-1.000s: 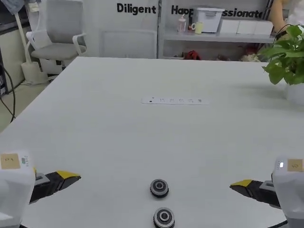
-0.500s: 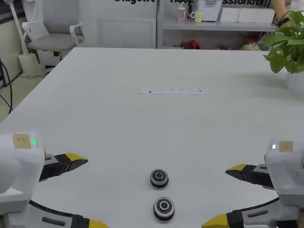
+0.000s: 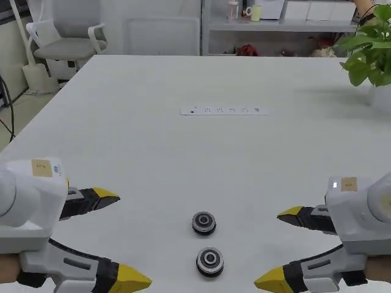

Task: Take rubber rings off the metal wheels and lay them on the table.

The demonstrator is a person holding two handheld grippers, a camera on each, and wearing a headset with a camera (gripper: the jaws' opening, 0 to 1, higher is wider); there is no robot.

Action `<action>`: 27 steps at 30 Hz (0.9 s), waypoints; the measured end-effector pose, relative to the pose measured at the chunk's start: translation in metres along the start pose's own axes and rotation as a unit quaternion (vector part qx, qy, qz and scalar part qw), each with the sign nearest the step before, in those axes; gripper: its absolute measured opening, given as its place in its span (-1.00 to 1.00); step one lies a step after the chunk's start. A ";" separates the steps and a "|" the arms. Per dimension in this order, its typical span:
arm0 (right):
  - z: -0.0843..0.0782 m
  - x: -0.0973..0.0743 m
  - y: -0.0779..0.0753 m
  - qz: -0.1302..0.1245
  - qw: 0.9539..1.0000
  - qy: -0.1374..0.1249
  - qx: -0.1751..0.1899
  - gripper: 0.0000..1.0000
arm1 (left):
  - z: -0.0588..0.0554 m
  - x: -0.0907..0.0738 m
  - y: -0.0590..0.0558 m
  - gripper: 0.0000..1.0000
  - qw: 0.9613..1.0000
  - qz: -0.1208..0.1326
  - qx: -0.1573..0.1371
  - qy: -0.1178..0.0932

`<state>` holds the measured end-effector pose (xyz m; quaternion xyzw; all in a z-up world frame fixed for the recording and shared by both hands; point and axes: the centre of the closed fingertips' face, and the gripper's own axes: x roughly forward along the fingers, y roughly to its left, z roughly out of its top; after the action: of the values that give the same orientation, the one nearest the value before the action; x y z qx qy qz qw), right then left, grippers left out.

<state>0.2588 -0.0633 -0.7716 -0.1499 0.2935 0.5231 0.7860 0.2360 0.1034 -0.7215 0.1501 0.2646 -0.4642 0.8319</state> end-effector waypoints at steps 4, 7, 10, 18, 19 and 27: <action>0.002 0.007 0.004 0.021 1.000 -0.009 -0.007 0.49 | 0.000 0.006 0.001 0.66 1.000 -0.008 0.015 0.001; 0.003 0.012 0.003 0.026 0.999 -0.011 -0.015 0.41 | -0.001 0.011 0.000 0.64 1.000 -0.017 0.018 0.005; 0.004 0.018 0.004 0.038 0.999 -0.017 -0.018 0.35 | -0.001 0.017 -0.001 0.59 0.999 -0.026 0.024 0.007; 0.007 0.030 0.008 0.063 0.997 -0.025 -0.035 0.15 | 0.000 0.030 -0.003 0.43 0.998 -0.049 0.046 0.013; 0.006 0.031 0.010 0.068 0.997 -0.024 -0.040 0.13 | 0.001 0.031 -0.003 0.41 0.997 -0.051 0.048 0.012; 0.005 0.041 0.014 0.090 0.994 -0.021 -0.052 -0.05 | 0.007 0.045 -0.004 0.26 0.996 -0.067 0.058 0.010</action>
<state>0.2590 -0.0252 -0.7919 -0.1528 0.2616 0.6094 0.7327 0.2541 0.0670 -0.7420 0.1844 0.2550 -0.5315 0.7864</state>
